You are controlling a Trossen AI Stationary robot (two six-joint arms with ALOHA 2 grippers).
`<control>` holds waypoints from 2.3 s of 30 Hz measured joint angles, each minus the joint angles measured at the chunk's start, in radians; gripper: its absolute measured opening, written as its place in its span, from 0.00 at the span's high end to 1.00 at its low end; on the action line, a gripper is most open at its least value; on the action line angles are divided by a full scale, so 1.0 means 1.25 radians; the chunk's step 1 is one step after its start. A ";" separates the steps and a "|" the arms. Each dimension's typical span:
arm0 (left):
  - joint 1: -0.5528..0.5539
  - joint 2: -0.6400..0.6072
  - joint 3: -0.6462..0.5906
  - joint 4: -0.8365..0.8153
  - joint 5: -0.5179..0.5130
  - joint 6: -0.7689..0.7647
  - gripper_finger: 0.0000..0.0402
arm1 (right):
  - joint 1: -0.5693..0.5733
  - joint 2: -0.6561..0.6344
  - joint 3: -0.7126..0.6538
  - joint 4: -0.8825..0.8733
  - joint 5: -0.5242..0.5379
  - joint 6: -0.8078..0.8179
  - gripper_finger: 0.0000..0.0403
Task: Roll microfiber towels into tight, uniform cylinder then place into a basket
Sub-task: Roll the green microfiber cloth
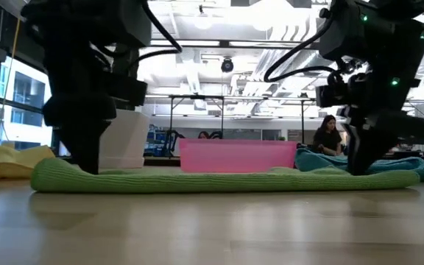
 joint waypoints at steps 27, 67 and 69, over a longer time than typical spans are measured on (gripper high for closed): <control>-0.112 -0.016 0.001 0.249 -0.037 0.094 0.74 | 0.070 -0.001 0.078 0.048 -0.112 0.261 0.82; -0.188 0.065 0.000 0.425 -0.011 -0.082 0.74 | -0.078 0.002 -0.142 0.440 0.142 0.028 0.82; -0.186 0.065 0.000 0.433 -0.016 -0.065 0.74 | -0.105 0.002 -0.142 0.471 0.147 -0.010 0.82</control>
